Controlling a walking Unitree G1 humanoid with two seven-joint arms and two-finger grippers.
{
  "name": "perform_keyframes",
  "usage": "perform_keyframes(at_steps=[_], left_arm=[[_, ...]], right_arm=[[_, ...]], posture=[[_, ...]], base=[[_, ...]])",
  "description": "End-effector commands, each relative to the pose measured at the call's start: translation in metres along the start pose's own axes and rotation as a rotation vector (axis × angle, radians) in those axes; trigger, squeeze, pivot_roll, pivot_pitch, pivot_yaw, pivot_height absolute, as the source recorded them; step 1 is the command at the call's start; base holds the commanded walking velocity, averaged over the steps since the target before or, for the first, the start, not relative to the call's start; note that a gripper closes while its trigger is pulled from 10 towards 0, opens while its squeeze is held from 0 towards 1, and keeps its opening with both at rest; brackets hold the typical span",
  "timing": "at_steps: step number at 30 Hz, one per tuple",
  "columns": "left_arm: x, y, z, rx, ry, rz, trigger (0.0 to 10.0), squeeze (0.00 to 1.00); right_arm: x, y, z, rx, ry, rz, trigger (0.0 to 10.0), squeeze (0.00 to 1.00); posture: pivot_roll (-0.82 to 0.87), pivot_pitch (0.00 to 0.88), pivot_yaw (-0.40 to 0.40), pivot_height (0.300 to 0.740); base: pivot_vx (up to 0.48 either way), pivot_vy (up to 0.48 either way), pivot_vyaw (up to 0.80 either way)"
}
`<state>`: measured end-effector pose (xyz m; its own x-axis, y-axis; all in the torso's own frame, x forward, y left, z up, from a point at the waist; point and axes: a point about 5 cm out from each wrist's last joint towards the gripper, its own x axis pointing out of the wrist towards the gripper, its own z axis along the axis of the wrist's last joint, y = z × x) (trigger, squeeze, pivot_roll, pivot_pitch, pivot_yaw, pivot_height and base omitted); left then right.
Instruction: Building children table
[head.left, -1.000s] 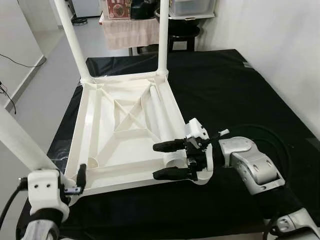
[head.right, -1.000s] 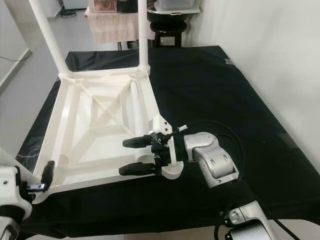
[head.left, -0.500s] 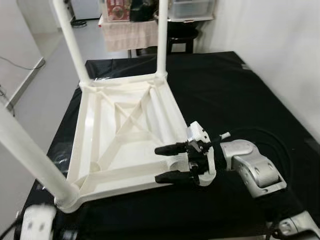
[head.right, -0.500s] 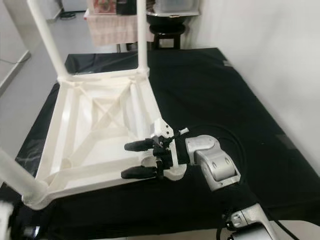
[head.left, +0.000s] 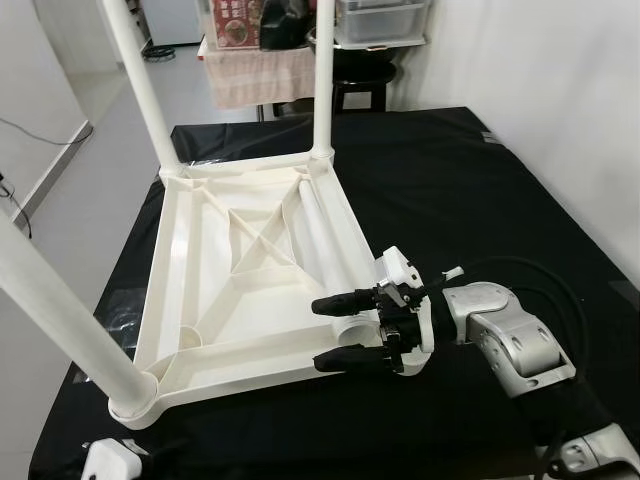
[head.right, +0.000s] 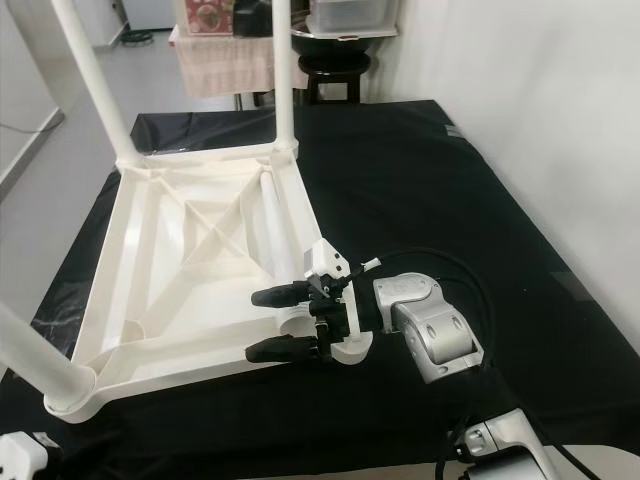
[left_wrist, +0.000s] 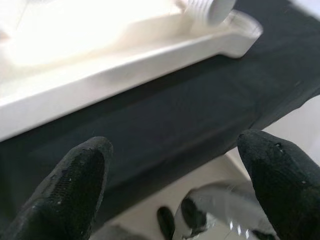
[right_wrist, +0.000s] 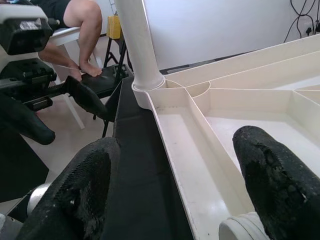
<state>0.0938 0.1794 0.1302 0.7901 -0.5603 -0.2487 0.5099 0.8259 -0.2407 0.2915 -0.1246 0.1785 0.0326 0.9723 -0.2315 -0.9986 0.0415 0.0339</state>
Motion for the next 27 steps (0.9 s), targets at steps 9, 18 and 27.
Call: perform_keyframes(at_steps=[9,18,27], left_arm=[[0.037,0.014,0.035,0.027,-0.219,0.02,10.0,0.0],[0.074,0.023,0.049,0.019,-0.333,0.141,10.0,0.0],[0.095,0.014,0.029,0.034,-0.198,0.058,10.0,0.0]], right_arm=[[-0.007,-0.013,0.014,-0.064,-0.069,-0.113,10.0,0.0],[-0.011,-0.019,0.025,-0.085,-0.129,-0.203,10.0,0.0],[0.012,0.011,-0.004,-0.083,0.019,-0.302,10.0,0.0]], posture=[[0.0,0.052,0.014,0.74],[-0.02,0.054,0.016,0.74],[-0.04,0.064,0.025,0.74]], base=[[0.0,0.0,0.0],[0.0,0.0,0.0],[0.0,0.0,0.0]])
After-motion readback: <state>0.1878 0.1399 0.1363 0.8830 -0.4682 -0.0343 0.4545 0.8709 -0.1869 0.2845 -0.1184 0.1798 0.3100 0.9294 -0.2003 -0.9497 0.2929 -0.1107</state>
